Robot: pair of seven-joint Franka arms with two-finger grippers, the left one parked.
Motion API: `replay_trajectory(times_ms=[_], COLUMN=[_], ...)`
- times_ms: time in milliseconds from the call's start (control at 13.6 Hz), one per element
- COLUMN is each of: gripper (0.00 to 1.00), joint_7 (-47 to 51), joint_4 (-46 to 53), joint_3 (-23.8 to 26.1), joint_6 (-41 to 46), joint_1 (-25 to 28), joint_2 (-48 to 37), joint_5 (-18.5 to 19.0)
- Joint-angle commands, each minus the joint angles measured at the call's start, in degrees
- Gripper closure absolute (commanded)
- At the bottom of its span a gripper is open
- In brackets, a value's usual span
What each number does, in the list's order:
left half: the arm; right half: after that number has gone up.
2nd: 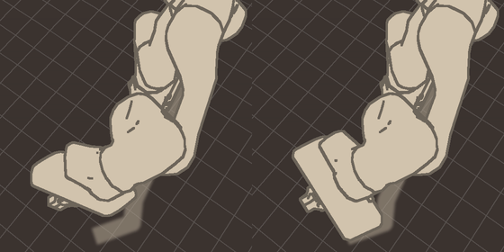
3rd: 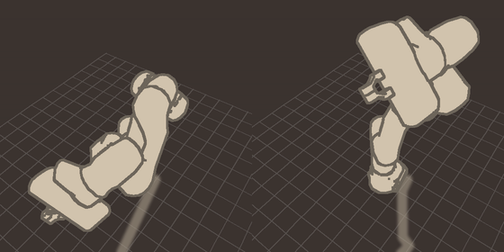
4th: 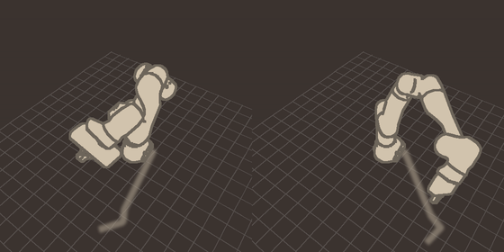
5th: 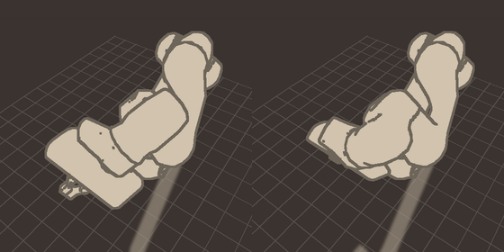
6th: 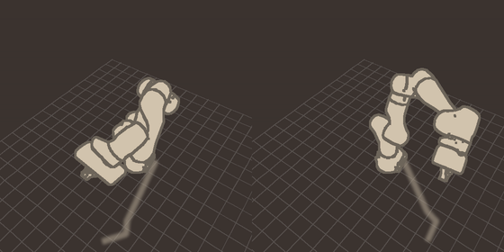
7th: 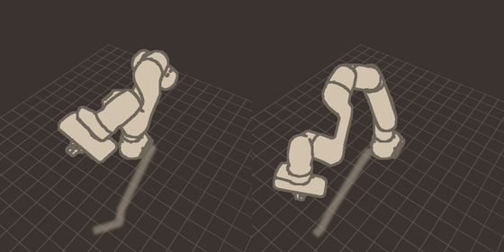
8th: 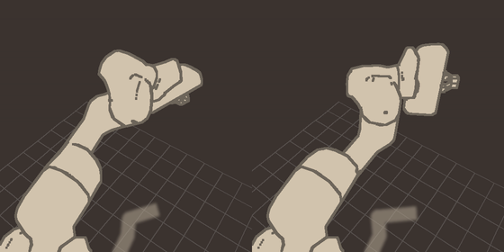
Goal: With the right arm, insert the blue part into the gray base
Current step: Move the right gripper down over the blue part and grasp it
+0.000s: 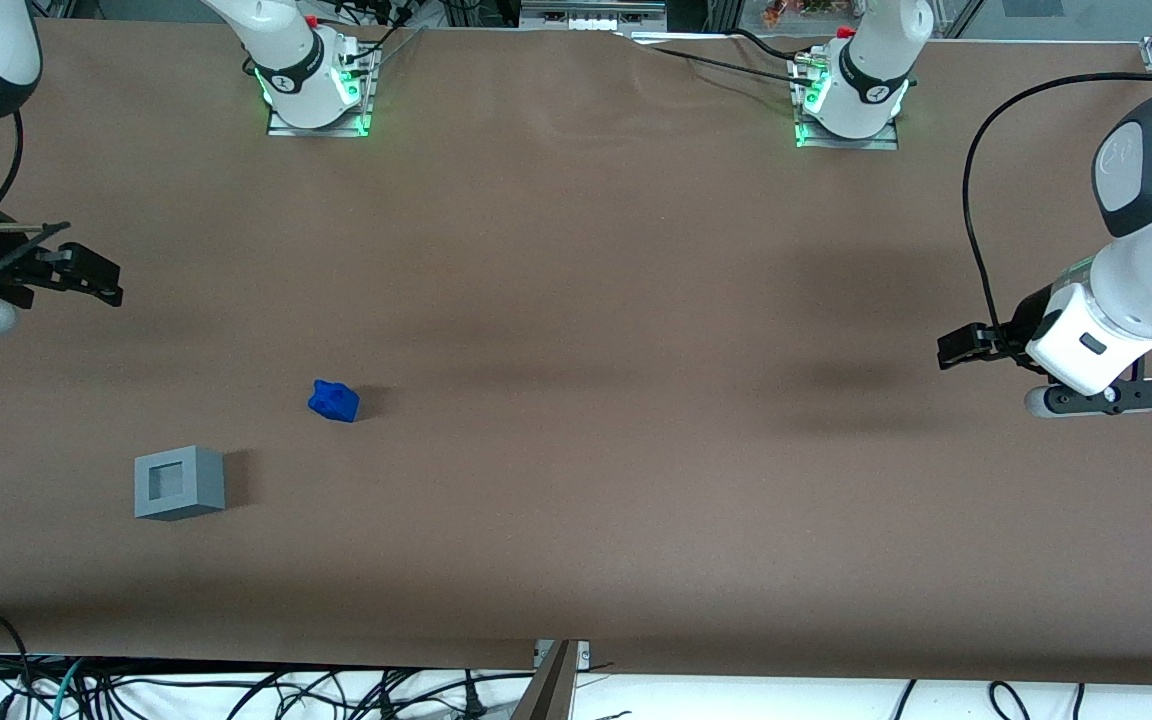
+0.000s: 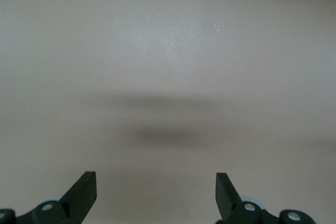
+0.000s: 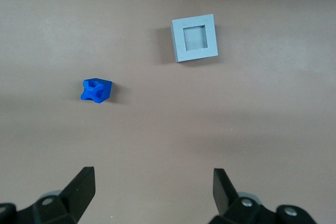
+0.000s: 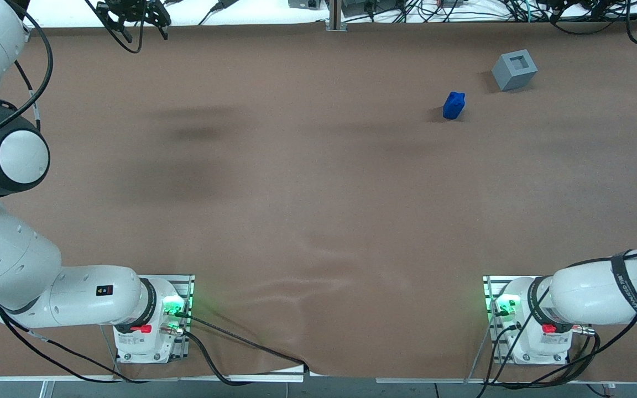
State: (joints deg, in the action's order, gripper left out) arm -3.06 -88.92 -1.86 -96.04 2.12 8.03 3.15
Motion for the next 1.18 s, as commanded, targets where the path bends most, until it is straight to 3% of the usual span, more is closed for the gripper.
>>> replay_trajectory(times_ms=[0, 294, 441, 662, 1103], gripper=[0.01, 0.01, 0.01, 0.01, 0.01], joint_7=[-0.19, 1.64, 9.08, 17.36, 25.63], joint_4=[0.94, 0.33, 0.06, -0.55, -3.44], joint_3=[0.71, 1.06, 1.15, 1.15, 1.15], joint_6=[0.33, -3.34, -6.43, -13.01, -22.07], joint_1=[-1.06, -0.01, 1.48, 5.17, 8.95], joint_2=[3.73, 7.95, 10.24, 15.68, 19.57], joint_5=[-0.78, -1.04, -3.32, -3.50, -3.50])
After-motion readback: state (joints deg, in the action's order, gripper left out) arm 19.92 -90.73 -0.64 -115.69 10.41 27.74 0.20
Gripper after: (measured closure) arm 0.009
